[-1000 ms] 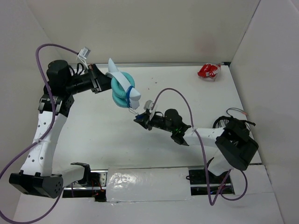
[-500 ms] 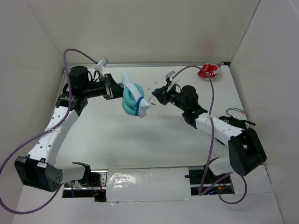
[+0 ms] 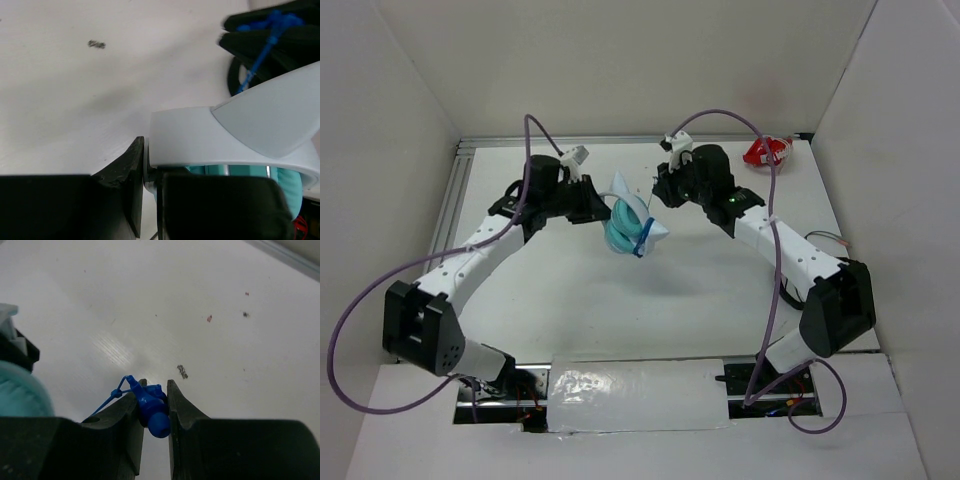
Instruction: Wrap the headphones
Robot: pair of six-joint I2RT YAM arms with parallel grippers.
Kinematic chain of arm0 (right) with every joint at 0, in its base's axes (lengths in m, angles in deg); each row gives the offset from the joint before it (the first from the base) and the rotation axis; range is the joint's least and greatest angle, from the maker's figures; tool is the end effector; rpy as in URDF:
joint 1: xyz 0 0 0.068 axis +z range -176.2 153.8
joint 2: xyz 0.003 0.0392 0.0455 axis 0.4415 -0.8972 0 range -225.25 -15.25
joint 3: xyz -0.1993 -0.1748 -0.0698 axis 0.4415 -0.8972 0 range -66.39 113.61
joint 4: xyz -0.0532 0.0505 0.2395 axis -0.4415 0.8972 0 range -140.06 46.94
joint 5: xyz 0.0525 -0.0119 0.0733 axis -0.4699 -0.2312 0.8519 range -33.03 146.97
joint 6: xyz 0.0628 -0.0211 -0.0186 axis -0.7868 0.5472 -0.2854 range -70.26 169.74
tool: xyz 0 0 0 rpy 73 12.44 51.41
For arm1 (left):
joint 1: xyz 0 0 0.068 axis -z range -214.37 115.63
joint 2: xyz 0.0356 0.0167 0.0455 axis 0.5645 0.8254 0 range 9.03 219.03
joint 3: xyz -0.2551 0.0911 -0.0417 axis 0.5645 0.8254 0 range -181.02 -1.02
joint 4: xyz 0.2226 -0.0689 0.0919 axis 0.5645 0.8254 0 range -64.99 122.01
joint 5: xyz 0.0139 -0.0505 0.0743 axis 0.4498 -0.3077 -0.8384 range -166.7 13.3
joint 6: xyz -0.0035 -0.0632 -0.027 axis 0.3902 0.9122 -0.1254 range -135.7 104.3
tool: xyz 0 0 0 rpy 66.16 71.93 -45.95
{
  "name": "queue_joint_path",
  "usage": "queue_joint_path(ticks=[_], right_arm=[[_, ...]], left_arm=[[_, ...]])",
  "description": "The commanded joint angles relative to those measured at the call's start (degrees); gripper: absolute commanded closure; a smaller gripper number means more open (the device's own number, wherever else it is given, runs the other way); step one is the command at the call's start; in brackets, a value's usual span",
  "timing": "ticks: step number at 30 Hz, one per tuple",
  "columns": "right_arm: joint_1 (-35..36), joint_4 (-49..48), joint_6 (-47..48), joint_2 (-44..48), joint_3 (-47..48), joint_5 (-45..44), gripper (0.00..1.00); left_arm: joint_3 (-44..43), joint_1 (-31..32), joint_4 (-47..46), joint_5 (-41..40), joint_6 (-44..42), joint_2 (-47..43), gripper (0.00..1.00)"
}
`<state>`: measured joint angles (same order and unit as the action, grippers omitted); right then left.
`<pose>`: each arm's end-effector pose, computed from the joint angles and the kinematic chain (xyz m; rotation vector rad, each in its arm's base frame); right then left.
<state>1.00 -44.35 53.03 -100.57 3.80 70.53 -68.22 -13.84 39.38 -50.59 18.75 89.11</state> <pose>0.3133 0.1756 0.3294 -0.6672 1.8400 0.5056 0.2959 -0.1370 0.3245 0.0411 2.1640 -1.0442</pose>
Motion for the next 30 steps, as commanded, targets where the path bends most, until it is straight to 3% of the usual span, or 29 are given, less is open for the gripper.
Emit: queue_joint_path(ticks=[1,8,15,21,30], right_arm=[[1.18,7.55,-0.30,-0.03,5.83,-11.09,1.00],[5.31,12.82,-0.83,3.49,5.57,-14.79,1.00],[11.90,15.12,-3.20,-0.72,5.13,-22.69,1.00],[14.90,14.77,-5.74,-2.83,3.90,-27.36,1.00],[14.72,12.13,-8.56,-4.59,-0.67,-26.92,1.00]], left_arm=[[-2.23,0.82,5.31,-3.51,-2.12,5.16,1.00],[-3.29,0.91,6.54,-7.56,-0.54,10.45,1.00],[-7.59,1.17,11.38,-14.15,2.54,16.42,1.00],[-9.52,1.35,12.61,-14.42,3.68,19.50,1.00],[-13.04,1.53,14.38,-11.62,8.34,25.39,1.00]])
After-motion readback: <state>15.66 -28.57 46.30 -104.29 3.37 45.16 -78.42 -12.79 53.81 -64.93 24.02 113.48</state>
